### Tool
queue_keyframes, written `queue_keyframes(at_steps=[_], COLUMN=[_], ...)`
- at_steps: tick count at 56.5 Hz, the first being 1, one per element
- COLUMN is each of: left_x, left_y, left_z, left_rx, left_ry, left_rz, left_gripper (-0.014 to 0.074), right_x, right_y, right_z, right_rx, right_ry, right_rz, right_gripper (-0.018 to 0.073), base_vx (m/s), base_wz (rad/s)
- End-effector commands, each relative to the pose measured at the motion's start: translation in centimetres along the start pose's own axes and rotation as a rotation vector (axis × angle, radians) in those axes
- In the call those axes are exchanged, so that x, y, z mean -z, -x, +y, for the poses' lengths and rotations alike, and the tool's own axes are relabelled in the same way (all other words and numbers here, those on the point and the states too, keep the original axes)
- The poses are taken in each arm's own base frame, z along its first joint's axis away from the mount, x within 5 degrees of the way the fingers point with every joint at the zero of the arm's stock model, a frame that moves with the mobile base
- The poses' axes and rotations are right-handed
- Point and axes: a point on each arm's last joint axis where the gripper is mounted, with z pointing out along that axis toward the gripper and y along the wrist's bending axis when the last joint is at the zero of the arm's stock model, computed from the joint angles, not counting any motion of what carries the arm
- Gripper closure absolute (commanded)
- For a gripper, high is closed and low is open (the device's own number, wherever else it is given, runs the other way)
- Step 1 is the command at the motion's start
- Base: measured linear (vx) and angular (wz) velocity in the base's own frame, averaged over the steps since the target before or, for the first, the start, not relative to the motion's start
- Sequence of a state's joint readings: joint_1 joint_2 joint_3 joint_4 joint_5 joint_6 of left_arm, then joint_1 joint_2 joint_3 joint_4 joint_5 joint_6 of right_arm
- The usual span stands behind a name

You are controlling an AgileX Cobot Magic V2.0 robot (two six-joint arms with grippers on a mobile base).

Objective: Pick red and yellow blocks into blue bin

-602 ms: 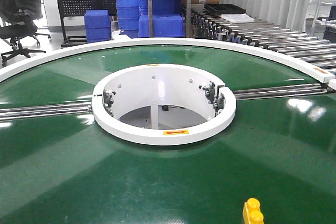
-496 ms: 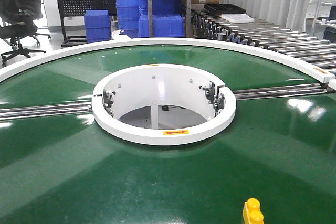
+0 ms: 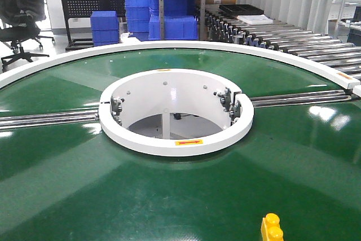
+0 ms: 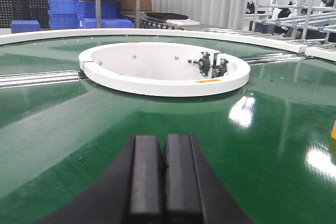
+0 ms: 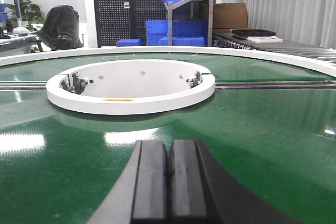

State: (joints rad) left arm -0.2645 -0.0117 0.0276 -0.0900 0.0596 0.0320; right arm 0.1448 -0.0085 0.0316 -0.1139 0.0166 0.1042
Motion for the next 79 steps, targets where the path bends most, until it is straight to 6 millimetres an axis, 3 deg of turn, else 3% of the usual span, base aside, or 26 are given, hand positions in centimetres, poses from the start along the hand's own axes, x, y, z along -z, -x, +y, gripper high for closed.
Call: queue_keyframes(at_steps=[1, 8, 13, 24, 30, 37, 42, 49, 54, 62, 70, 79], left_x=[0.2, 0.2, 0.4, 1.5, 2.2, 1.9, -0.1, -4.7, -7.8, -11.3, -12.2, -12.1], left_y=[1.5, 1.5, 2.7, 5.8, 9.4, 14.7, 19.0, 22.1, 21.9, 20.1, 19.7, 20.0], left_z=[0.0, 0.0, 0.0, 0.0, -0.3, -0.7, -1.0, -1.2, -1.2, -1.0, -1.0, -1.0], left_rx=[0.009, 0.009, 0.008, 0.074, 0.091, -0.01, -0.128, -0.172, -0.162, -0.108, -0.108, -0.108], left_ry=[0.004, 0.004, 0.006, -0.005, -0.02, -0.006, 0.013, 0.014, 0.01, 0.007, 0.007, 0.011], left_rz=[-0.112, -0.114, -0.217, -0.516, -0.528, -0.447, -0.376, -0.264, -0.176, -0.063, -0.038, -0.076], left_gripper=[0.0594, 0.0594, 0.0594, 0.0594, 0.0594, 0.0594, 0.0594, 0.0594, 0.0594, 0.0593, 0.0566, 0.0431], right_x=[0.1, 0.1, 0.1, 1.0, 1.8, 2.3, 1.5, -1.8, -4.5, -7.3, -8.5, -8.7], right_y=[0.6, 0.6, 0.9, 4.1, 8.0, 14.4, 18.5, 21.6, 22.2, 21.1, 20.4, 20.2], right_z=[0.1, 0.1, 0.1, 0.4, 0.3, 0.0, -0.2, -0.3, -0.3, -0.3, -0.3, -0.4], right_rx=[0.017, 0.017, 0.024, 0.032, 0.035, 0.071, 0.114, 0.113, 0.112, 0.109, 0.109, 0.132], right_ry=[0.003, 0.004, 0.007, 0.034, 0.023, -0.012, -0.031, -0.031, -0.027, -0.021, -0.018, -0.02], right_rz=[-0.086, -0.092, -0.124, -0.435, -0.499, -0.428, -0.366, -0.277, -0.215, -0.111, -0.067, -0.042], right_gripper=[0.0569, 0.0569, 0.0569, 0.0569, 0.0569, 0.0569, 0.0569, 0.0569, 0.0569, 0.0568, 0.0536, 0.0354], base_vx=[0.0, 0.0, 0.0, 0.0, 0.0, 0.0, 0.0, 0.0, 0.0, 0.0, 0.0, 0.0], base_wz=[0.0, 0.0, 0.0, 0.0, 0.0, 0.0, 0.0, 0.0, 0.0, 0.0, 0.0, 0.0])
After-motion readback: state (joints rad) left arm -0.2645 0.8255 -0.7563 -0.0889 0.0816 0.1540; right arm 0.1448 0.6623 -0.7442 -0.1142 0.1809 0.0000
